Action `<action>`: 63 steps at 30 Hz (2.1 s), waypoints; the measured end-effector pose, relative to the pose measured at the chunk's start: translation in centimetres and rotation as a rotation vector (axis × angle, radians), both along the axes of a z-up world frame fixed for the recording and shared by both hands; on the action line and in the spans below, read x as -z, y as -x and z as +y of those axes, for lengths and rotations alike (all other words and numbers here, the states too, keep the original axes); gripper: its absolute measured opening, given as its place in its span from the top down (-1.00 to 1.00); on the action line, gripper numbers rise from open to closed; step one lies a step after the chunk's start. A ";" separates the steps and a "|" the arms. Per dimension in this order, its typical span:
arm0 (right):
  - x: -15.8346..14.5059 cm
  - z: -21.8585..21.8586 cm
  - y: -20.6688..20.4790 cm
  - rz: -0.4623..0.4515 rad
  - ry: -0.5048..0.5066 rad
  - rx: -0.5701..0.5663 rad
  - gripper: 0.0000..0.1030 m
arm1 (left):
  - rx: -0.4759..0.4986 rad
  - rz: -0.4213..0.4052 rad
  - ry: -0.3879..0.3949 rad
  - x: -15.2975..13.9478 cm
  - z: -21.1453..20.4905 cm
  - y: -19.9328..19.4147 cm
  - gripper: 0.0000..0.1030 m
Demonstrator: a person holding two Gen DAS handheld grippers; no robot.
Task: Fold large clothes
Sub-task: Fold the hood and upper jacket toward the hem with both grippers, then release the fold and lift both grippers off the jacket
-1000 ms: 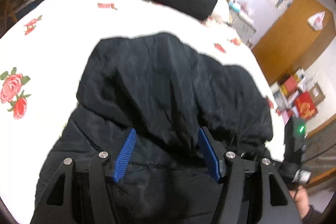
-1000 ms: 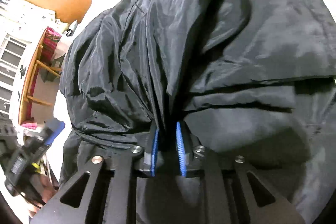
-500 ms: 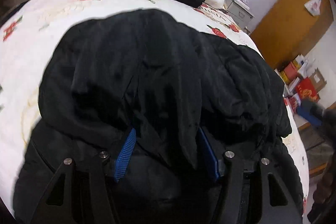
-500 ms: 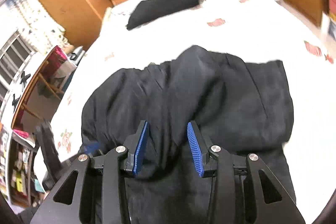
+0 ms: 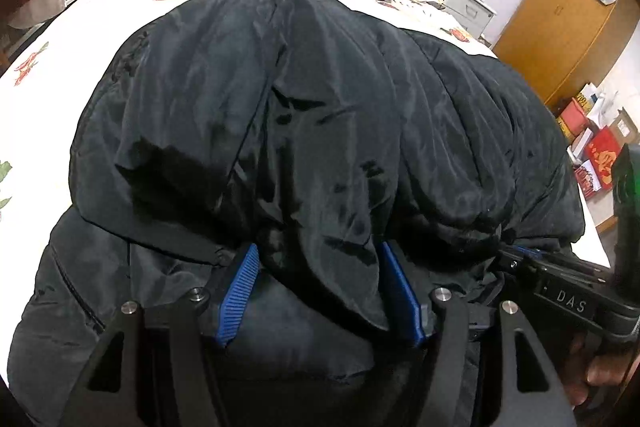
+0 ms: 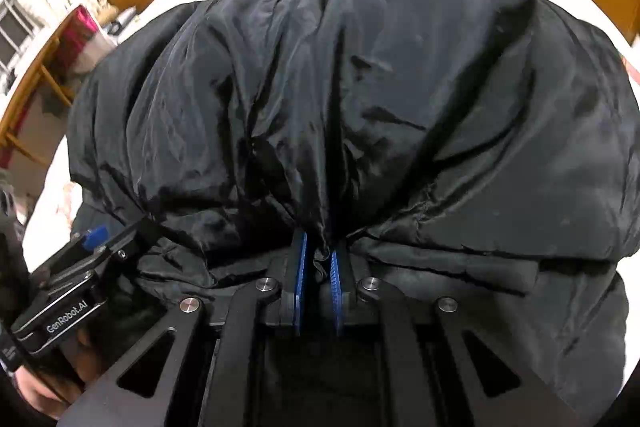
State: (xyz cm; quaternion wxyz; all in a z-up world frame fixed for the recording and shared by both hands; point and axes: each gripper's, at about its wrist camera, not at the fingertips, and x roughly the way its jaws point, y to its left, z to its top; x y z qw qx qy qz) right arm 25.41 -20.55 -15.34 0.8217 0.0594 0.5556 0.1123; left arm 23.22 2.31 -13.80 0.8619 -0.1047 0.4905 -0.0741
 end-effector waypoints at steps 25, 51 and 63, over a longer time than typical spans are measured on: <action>-18.2 -5.3 20.1 -0.397 -0.047 0.065 0.48 | 0.053 -0.307 -0.010 -16.7 2.7 15.4 -0.24; -9.9 -16.3 26.2 -0.237 -0.104 0.331 -0.48 | -0.133 -0.182 -0.169 -9.3 11.7 22.7 -0.24; -6.0 -16.8 25.5 -0.111 -0.193 0.299 -0.48 | -0.107 -0.060 -0.138 -5.4 11.4 21.7 -0.25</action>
